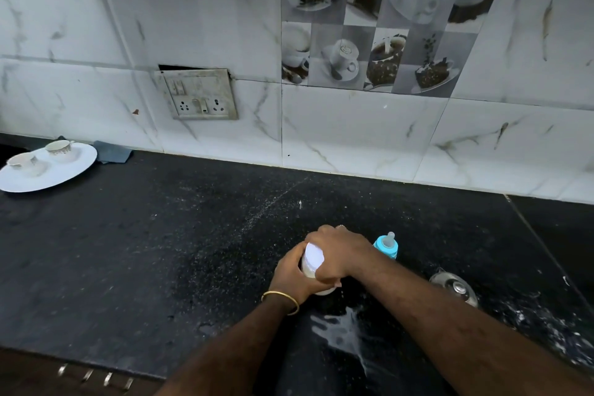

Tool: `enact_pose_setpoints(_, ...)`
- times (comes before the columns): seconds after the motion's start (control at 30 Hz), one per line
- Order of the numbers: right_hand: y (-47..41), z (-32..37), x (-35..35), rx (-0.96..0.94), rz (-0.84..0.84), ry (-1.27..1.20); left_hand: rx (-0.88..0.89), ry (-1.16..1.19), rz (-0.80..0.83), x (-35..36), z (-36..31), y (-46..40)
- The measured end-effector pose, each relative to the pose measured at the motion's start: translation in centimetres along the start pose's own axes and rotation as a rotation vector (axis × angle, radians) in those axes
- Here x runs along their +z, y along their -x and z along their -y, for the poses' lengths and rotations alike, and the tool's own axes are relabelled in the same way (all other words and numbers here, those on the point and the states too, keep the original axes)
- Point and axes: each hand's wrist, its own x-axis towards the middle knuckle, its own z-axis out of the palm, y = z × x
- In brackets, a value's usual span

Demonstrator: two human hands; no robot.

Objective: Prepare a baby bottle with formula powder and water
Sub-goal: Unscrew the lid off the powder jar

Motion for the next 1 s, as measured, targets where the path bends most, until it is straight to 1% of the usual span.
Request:
enact_pose_setpoints(0.03, 0.1, -0.1, -0.1, -0.005, 0.019, -0.019, 0.003, 0.003, -0.001, 0.0, 0.0, 0.0)
enact_pose_setpoints(0.13, 0.0, -0.1, -0.2, 0.121, -0.058, 0.006, 0.000, 0.033, 0.005, 0.1, 0.2, 0.0)
enact_pose_setpoints(0.2, -0.1, 0.0, -0.2, 0.157, -0.075, 0.049, 0.004, 0.027, 0.004, 0.0, 0.3, 0.0)
enact_pose_setpoints(0.37, 0.3, 0.3, -0.2, 0.034, -0.035, 0.028, -0.010, 0.016, 0.006, 0.0, 0.0, 0.1)
enact_pose_setpoints(0.53, 0.6, -0.4, -0.4, -0.062, -0.037, 0.018, -0.016, -0.019, 0.018, 0.0, -0.1, 0.2)
enact_pose_setpoints(0.8, 0.2, -1.1, -1.2, -0.326, -0.031, 0.182, -0.032, -0.014, 0.028, -0.3, -0.3, 0.2)
enact_pose_setpoints(0.9, 0.3, -1.6, -1.1, -0.343, -0.064, 0.146, -0.031, -0.028, 0.031, -0.4, -0.5, 0.2)
enact_pose_setpoints(1.0, 0.8, -2.5, -0.9, -0.264, -0.128, -0.045, -0.038, -0.048, 0.049, -0.5, -0.6, 0.2)
